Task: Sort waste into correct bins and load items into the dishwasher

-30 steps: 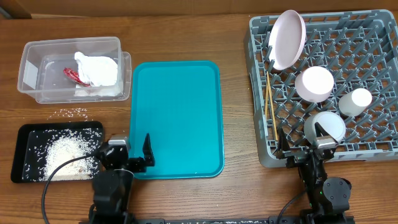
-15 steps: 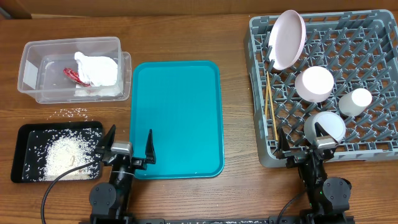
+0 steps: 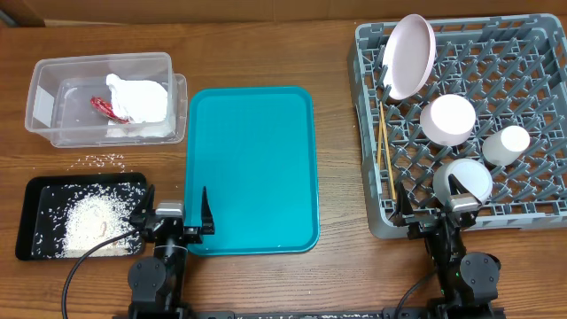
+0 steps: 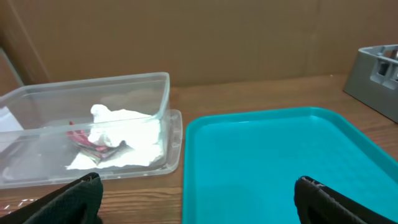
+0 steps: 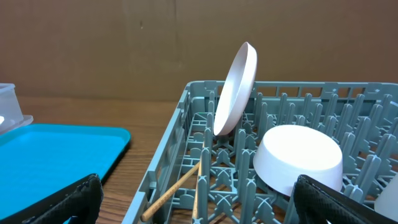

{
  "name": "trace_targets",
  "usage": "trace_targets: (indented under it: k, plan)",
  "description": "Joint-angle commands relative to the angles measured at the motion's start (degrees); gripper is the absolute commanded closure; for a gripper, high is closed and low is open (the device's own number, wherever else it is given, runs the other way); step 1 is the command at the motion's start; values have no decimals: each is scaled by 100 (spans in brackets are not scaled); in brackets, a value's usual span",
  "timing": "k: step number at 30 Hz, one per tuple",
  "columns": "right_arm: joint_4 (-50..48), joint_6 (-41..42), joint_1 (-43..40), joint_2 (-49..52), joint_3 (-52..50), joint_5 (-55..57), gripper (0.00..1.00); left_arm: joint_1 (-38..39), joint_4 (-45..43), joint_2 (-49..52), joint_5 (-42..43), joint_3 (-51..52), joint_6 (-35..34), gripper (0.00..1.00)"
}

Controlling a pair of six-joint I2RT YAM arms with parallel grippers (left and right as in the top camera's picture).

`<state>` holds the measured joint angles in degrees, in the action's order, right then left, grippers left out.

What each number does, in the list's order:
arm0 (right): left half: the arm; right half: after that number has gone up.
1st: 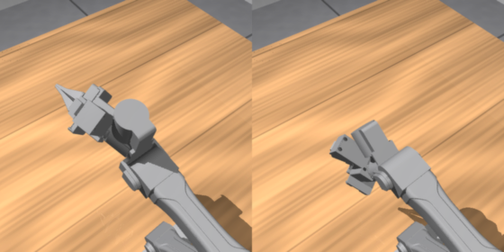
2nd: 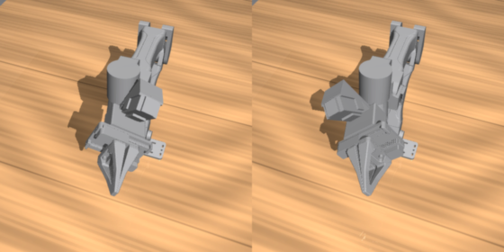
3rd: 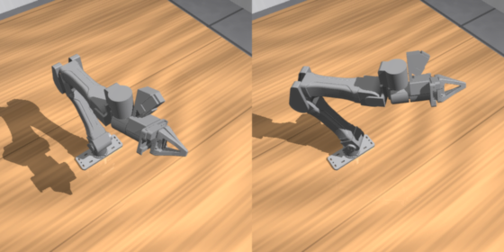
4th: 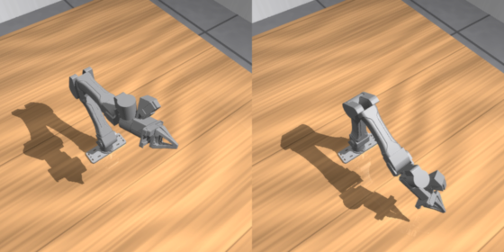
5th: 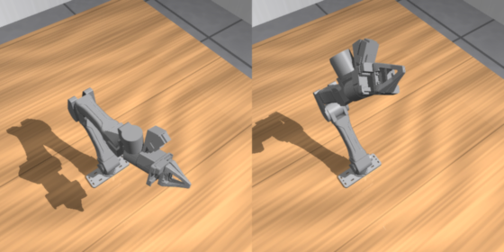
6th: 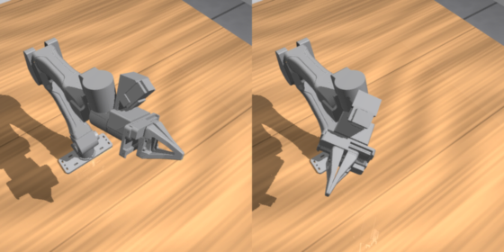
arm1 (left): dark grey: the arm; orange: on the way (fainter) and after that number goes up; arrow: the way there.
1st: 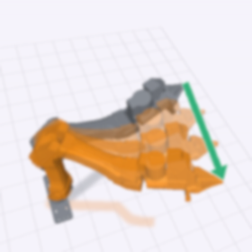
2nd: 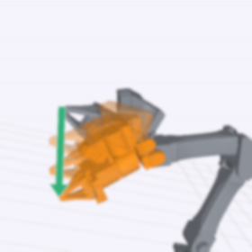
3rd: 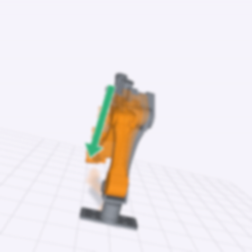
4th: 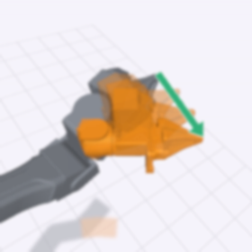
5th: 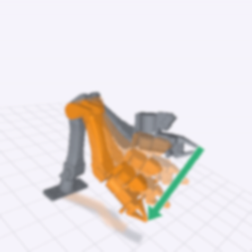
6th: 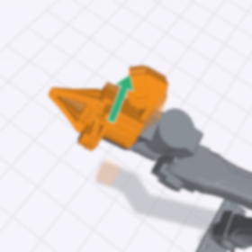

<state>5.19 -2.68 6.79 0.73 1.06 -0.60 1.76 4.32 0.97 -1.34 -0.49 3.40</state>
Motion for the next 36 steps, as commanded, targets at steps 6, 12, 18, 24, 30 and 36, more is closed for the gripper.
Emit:
trace_targets:
  k: [6,12,18,24,30,36]
  plan:
    - [-37,-17,-17,-57,-59,55,0,-46,-11,-81,-160,22,90,0]
    - [-37,-17,-17,-57,-59,55,0,-310,-9,-81,-142,22,87,0]
    - [-37,-17,-17,-57,-59,55,0,-313,-2,-81,-50,22,-184,0]
    - [-37,-17,-17,-57,-59,55,0,-313,-2,-81,-55,22,-426,0]
    - [-35,-17,-17,-57,-59,55,0,-313,-4,-76,-55,22,-426,0]
    - [-35,-17,-17,-57,-59,55,0,-313,-4,-76,-55,22,-426,0]
